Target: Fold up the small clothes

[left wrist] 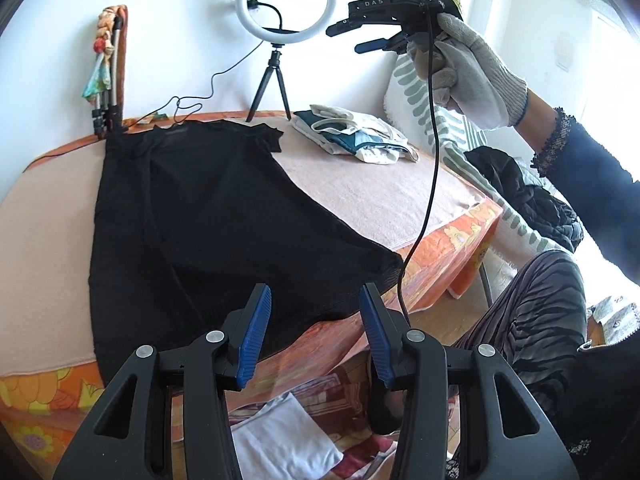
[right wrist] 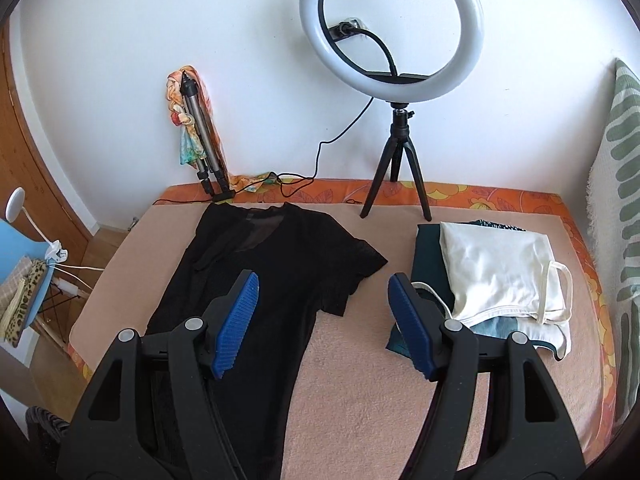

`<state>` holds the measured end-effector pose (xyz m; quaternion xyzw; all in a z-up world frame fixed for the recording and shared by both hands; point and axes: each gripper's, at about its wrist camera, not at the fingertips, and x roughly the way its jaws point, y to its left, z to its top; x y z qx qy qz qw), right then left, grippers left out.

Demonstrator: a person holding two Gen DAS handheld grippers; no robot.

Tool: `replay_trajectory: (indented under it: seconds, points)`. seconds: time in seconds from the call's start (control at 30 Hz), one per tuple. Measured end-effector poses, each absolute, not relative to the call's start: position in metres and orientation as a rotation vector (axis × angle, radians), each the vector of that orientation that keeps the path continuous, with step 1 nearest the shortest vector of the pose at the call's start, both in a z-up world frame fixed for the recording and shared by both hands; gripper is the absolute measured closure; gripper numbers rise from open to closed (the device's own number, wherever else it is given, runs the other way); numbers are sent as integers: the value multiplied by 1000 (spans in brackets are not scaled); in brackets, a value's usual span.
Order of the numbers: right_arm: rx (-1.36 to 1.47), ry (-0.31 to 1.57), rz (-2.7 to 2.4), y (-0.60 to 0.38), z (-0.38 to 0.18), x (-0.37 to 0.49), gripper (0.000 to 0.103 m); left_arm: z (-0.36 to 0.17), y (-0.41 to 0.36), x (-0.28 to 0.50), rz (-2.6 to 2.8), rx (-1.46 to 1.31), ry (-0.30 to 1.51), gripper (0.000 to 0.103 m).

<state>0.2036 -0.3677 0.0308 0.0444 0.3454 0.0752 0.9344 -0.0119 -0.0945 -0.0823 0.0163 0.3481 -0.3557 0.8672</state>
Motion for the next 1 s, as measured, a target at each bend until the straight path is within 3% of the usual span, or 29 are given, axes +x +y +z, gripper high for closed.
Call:
replay_trajectory:
  seconds: [0.2, 0.27, 0.33, 0.77, 0.83, 0.93, 0.97, 1.0]
  points:
    - [137, 693, 118, -425, 30, 189, 33, -86, -155, -12, -837, 126, 728, 58]
    - [154, 695, 113, -439, 27, 188, 33, -91, -179, -15, -854, 186, 726, 48]
    - [167, 699, 112, -450, 21, 190, 33, -97, -199, -16, -873, 221, 728, 45]
    - [233, 756, 223, -448, -25, 260, 33, -136, -236, 9, -764, 300, 837, 45]
    - [231, 780, 226, -439, -34, 281, 33, -139, -233, 14, -756, 270, 851, 52]
    - [238, 820, 236, -426, -50, 313, 33, -138, -228, 21, -731, 242, 839, 77]
    - [240, 833, 237, -423, -56, 323, 33, -138, -225, 23, -727, 234, 837, 93]
    - [239, 845, 234, -419, -61, 332, 33, -138, -222, 26, -732, 217, 839, 96]
